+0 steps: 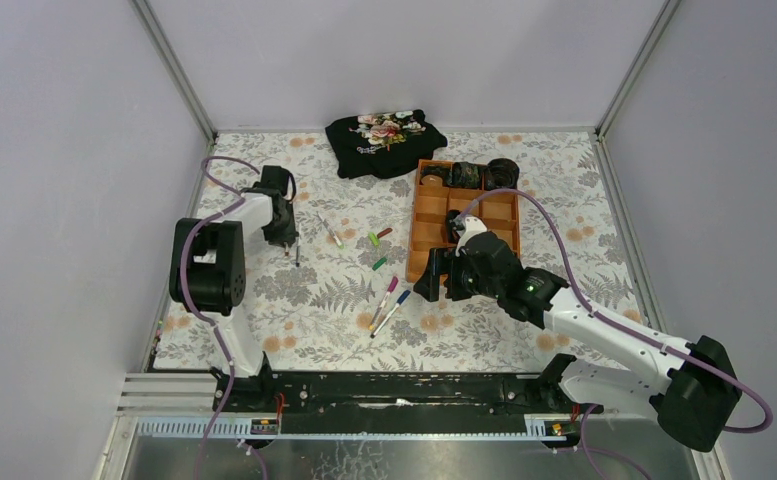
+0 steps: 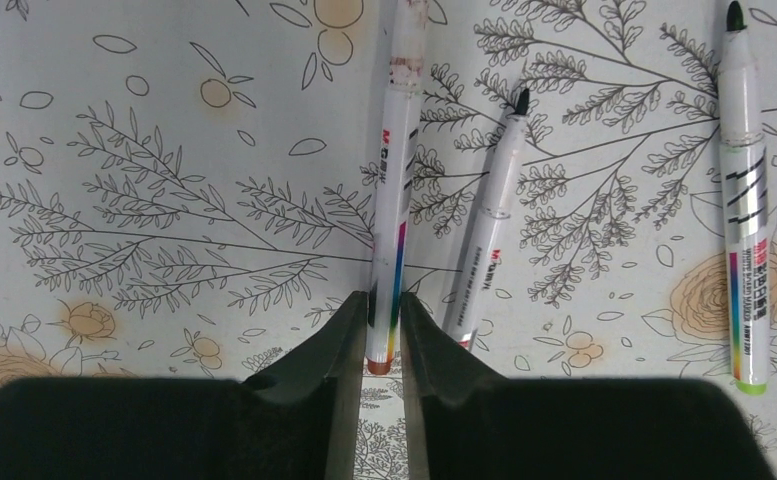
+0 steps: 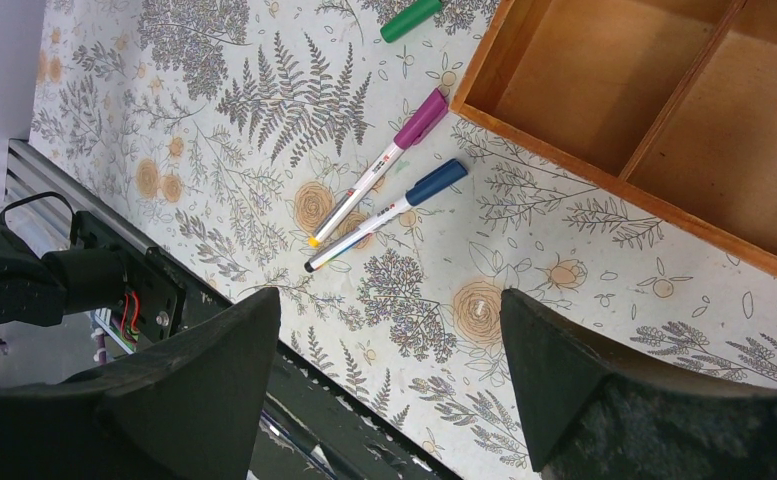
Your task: Insert the pens into the pen caps
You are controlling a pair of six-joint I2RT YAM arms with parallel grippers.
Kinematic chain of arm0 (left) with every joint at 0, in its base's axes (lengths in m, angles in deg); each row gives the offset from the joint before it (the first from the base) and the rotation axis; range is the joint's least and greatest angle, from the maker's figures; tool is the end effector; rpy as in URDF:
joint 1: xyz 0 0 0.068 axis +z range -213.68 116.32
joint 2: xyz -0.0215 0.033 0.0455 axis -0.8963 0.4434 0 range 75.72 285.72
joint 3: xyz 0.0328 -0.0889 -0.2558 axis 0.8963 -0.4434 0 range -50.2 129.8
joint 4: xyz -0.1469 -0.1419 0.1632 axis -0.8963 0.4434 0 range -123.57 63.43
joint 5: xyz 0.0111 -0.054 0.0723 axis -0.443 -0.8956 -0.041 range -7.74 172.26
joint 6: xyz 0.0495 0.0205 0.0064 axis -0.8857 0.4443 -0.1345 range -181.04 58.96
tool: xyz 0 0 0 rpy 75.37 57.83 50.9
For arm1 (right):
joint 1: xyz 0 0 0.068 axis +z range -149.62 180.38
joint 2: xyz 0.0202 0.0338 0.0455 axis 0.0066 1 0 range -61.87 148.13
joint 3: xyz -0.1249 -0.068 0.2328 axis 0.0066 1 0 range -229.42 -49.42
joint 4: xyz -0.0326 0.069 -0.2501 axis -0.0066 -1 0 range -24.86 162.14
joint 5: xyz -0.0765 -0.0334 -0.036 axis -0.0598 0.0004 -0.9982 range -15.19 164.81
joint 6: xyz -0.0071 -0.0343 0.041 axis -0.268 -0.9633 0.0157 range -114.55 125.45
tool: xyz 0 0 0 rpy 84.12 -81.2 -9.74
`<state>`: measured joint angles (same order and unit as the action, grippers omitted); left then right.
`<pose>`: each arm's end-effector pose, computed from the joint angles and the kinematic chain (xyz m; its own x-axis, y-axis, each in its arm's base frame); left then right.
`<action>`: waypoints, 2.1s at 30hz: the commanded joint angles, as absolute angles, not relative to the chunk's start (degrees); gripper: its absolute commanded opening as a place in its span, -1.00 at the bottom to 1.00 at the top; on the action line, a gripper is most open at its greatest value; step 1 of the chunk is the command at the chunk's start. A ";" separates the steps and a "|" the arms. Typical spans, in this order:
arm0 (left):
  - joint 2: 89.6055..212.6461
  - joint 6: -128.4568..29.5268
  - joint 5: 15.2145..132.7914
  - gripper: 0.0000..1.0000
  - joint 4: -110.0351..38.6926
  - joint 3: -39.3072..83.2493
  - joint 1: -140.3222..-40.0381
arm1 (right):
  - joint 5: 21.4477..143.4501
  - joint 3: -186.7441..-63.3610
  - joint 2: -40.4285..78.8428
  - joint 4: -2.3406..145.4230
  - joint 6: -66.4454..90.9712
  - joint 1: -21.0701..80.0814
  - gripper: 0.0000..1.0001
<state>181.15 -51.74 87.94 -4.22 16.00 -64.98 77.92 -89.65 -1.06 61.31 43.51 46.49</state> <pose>0.3579 -0.0047 0.1576 -0.9163 -0.1401 -0.3753 -0.1638 0.9860 0.0318 0.1617 0.1708 0.2569 -0.7479 0.1105 -0.6545 -0.3692 0.7502 0.5485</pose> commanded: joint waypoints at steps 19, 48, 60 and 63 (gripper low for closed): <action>148.29 -52.29 55.65 -1.00 -17.30 0.51 -79.02 | 84.95 -95.97 2.30 74.91 50.04 43.84 0.83; 132.60 -49.09 36.15 -1.00 -23.98 -10.16 -90.40 | 96.58 -105.44 16.35 85.77 50.10 42.83 -0.33; 135.17 -49.53 39.33 -0.02 -21.96 -9.03 -90.53 | 101.88 -103.00 15.85 92.56 51.68 42.92 -1.00; 135.19 -49.66 39.60 -0.64 -21.84 -8.83 -90.48 | 103.00 -102.89 16.69 93.22 51.61 42.89 -1.00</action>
<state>135.07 -48.73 38.76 -20.62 -10.17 -90.05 99.47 -102.80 16.73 88.12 51.16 43.05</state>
